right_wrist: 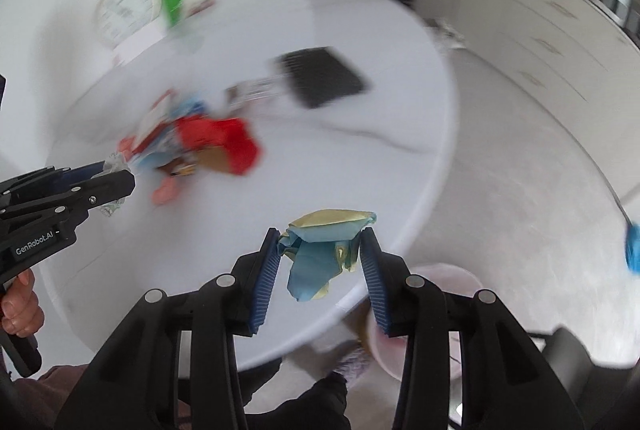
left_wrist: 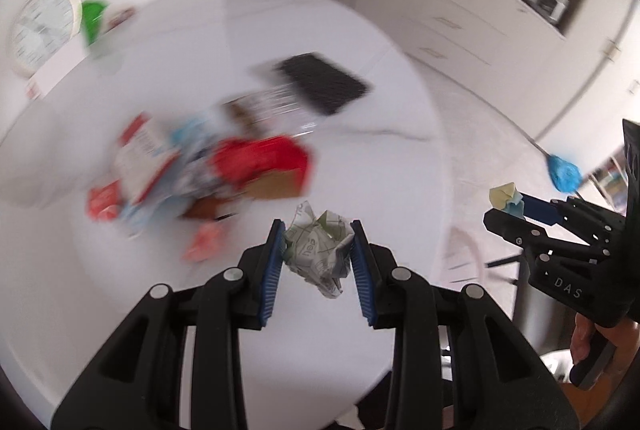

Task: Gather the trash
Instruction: 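Carry both papers over the wastebasket and open both tools to drop them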

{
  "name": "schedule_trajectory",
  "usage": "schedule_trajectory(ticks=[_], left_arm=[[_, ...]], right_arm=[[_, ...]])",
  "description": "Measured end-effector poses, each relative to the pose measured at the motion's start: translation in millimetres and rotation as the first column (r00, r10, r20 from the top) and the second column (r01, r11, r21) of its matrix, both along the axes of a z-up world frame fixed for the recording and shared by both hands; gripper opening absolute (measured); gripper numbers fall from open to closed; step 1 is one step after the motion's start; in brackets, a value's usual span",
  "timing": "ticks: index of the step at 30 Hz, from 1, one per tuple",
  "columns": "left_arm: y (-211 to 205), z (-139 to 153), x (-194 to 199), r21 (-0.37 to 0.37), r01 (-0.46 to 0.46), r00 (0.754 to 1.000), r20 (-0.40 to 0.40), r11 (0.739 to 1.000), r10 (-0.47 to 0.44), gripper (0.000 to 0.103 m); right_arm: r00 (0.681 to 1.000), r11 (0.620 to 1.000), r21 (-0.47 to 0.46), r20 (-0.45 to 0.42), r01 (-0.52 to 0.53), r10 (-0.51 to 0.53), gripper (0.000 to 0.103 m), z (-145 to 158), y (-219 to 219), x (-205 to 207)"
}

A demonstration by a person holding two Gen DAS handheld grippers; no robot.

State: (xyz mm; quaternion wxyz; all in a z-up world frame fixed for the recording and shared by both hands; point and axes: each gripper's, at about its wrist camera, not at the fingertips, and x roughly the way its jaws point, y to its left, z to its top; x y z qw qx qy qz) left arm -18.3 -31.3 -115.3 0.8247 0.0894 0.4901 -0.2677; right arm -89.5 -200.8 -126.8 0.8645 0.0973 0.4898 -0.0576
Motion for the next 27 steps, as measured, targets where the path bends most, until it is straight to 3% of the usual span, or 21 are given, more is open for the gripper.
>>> schedule_trajectory(ticks=[7,15,18,23,25,27], left_arm=[[-98,-1,-38,-0.036,0.196,0.980,-0.022,0.980,-0.197,0.032],[-199,-33,-79,-0.091,0.386,0.906,-0.150,0.918,-0.396,0.037],[-223,-41,-89,-0.087,0.416,0.890,-0.164,0.905,-0.425,0.047],[-245,-38,-107,-0.071,0.450,0.880,-0.137,0.890,-0.455,0.085],[-247,-35,-111,-0.057,0.452,0.881,-0.127,0.890,-0.456,0.094],[-247,-31,-113,-0.038,0.447,0.887,-0.107,0.894,-0.448,0.095]], right_arm=[[0.983,0.984,-0.004,0.032,0.179,-0.179,0.042,2,-69,-66],[0.949,0.949,-0.011,0.028,0.315,-0.315,0.043,-9,-129,-117],[0.944,0.944,-0.015,0.020,0.330,-0.330,0.043,-15,-143,-128],[0.941,0.941,-0.013,0.013,0.338,-0.338,0.043,-21,-162,-140],[0.939,0.939,-0.009,0.011,0.343,-0.343,0.043,-24,-168,-141],[0.938,0.938,-0.007,0.005,0.347,-0.347,0.044,-26,-173,-144]])
